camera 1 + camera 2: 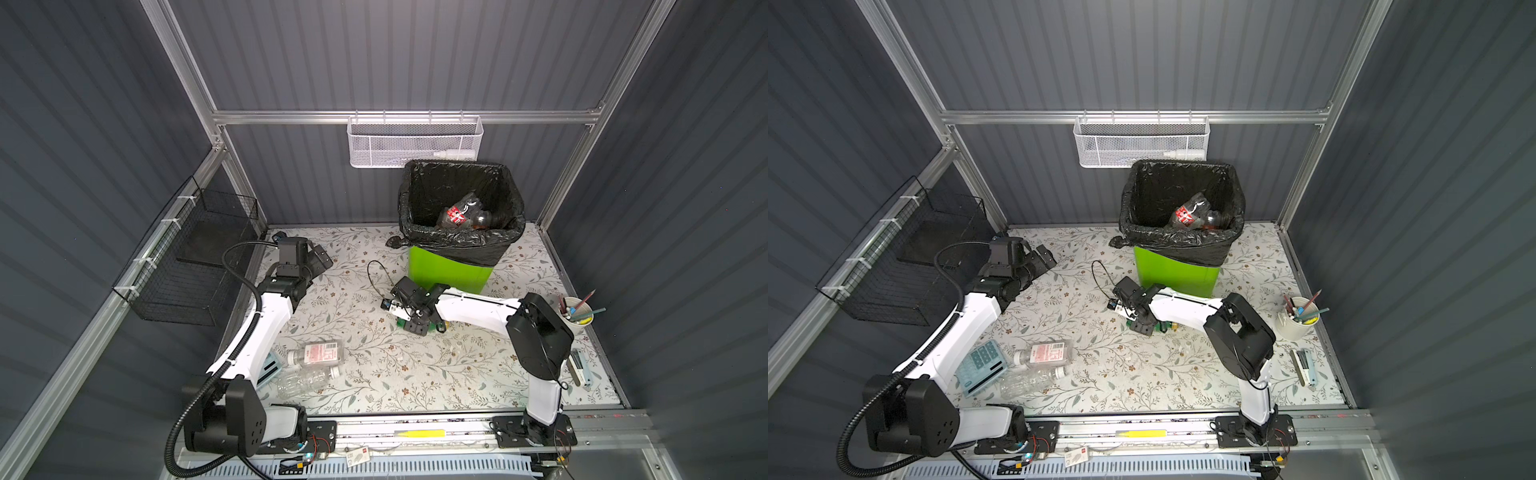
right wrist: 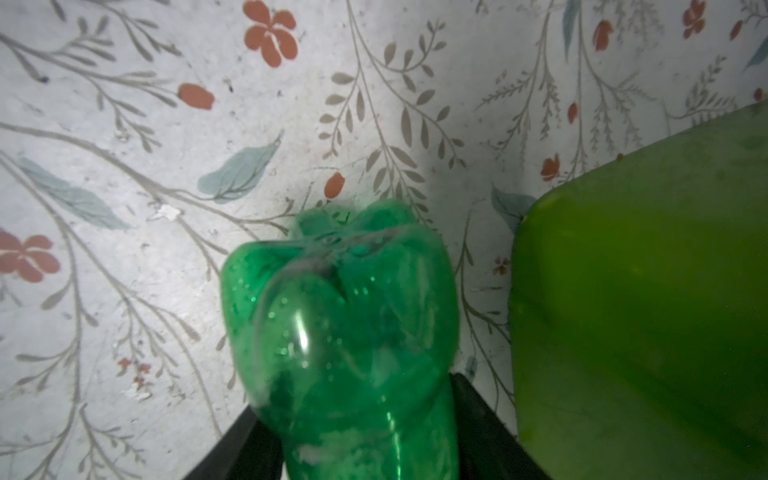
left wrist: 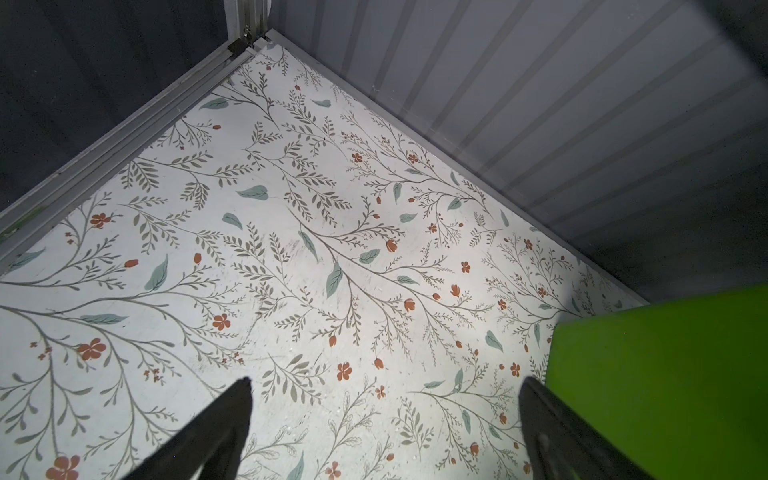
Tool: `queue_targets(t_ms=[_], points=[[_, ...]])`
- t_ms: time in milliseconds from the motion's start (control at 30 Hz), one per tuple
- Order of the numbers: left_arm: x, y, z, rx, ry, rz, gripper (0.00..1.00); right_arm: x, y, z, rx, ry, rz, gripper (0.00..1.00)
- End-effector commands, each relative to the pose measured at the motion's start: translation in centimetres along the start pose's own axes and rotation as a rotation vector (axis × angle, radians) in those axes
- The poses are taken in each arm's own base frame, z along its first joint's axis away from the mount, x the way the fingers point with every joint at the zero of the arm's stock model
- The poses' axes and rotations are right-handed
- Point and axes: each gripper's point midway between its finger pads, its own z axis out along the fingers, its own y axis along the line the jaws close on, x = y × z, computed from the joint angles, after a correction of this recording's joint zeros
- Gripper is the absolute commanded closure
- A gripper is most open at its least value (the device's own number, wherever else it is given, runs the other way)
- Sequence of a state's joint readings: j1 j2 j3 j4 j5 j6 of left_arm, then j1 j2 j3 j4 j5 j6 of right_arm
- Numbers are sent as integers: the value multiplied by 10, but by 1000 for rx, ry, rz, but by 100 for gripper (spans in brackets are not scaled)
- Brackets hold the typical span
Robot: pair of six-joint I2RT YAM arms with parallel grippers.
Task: Throw the plastic bottles in the bin
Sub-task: 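Withdraw the left gripper while the right gripper grasps the green soda bottle, then lift the green soda bottle with the right gripper and drop it into the bin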
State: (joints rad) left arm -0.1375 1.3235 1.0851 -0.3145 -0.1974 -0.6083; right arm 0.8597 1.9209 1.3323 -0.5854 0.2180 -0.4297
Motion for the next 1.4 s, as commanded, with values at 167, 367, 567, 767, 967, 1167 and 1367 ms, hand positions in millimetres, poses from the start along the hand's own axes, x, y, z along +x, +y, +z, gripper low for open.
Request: queue_targets(t_ms=[167, 367, 567, 767, 967, 1167, 1367], points=[[6, 4, 1, 7, 17, -27, 0, -46, -31, -95, 57, -281, 93, 51], [12, 7, 7, 3, 30, -35, 0, -78, -81, -247, 229, -677, 162, 53], [14, 5, 12, 13, 39, -50, 0, -65, -116, -450, 561, -1162, 169, 52], [18, 4, 17, 21, 52, -63, 0, -1, -118, -594, 873, -1572, 193, 50], [20, 7, 15, 18, 51, -75, 0, 18, -131, -617, 1019, -1610, 228, 47], [25, 7, 15, 29, 56, -92, 0, 9, -207, -513, 711, -1419, 520, 47], [21, 9, 9, 21, 47, -90, 0, 4, -247, -374, 380, -982, 745, 18]])
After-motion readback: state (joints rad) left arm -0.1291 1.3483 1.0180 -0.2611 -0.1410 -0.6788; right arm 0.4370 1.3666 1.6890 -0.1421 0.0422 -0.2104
